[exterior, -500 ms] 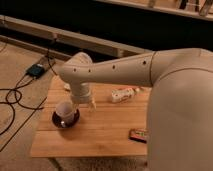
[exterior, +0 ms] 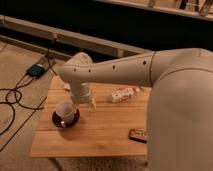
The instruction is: Push the eraser across the table
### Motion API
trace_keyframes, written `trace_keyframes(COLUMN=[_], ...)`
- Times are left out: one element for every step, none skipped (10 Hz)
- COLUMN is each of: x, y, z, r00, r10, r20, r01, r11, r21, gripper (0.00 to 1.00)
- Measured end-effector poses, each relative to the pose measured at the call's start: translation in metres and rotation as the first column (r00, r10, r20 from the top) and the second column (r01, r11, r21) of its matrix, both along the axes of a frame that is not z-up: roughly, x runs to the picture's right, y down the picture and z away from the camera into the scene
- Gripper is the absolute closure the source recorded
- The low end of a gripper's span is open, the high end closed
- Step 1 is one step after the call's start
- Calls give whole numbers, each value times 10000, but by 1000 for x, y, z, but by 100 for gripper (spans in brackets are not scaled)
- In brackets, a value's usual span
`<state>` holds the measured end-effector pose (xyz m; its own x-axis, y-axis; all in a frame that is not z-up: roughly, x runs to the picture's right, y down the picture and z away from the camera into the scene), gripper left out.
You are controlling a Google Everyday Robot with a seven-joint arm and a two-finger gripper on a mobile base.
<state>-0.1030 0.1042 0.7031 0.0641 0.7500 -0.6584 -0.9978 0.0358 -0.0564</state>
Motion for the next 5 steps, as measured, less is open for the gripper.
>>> trace_keyframes(x=[0,0,0,0,0], y=[0,0,0,0,0], z=[0,0,0,0,0], r00=[10000,10000,10000,10000,10000], r10=[0,0,0,1,0], r20=[1,0,0,0,0], r01=[0,0,0,-1,0], r11=[10000,10000,10000,10000,10000], r21=[-1,0,0,0,0], gripper=[35,35,35,35,35])
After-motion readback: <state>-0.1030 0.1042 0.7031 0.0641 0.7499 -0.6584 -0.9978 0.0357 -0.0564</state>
